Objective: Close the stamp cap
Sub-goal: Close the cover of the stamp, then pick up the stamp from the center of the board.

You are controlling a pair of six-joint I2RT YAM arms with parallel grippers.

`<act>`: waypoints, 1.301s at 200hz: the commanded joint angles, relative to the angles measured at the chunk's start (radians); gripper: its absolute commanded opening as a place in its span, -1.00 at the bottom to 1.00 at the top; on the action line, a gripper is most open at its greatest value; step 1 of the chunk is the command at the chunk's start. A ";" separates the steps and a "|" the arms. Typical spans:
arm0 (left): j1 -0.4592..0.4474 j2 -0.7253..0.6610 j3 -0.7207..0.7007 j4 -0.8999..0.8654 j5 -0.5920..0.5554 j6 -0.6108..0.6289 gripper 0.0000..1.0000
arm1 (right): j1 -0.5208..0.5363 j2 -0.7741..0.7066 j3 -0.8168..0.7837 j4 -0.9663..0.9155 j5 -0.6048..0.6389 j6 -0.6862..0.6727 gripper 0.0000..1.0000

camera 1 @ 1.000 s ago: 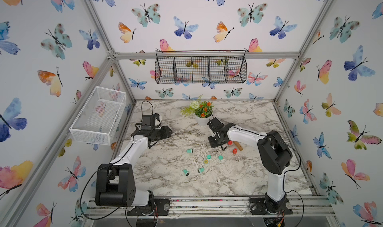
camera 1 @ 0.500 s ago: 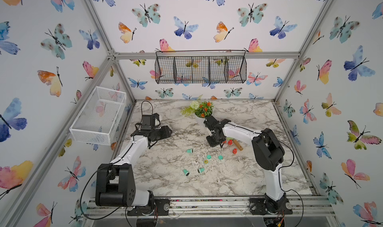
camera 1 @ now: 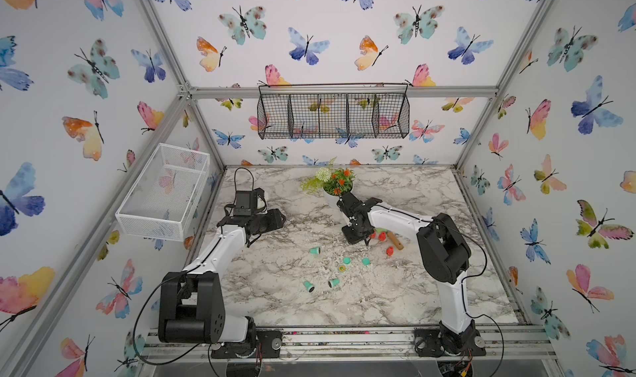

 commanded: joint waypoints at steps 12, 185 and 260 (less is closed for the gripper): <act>0.005 -0.001 -0.008 -0.003 -0.001 -0.002 0.13 | -0.054 0.106 -0.006 -0.071 0.053 -0.011 -0.44; 0.009 0.009 -0.002 -0.009 -0.009 -0.014 0.13 | 0.064 -0.226 -0.046 0.040 -0.223 -0.142 -0.14; 0.019 0.012 0.001 -0.008 0.000 -0.017 0.13 | 0.158 -0.467 -0.529 0.417 -0.471 -0.800 -0.10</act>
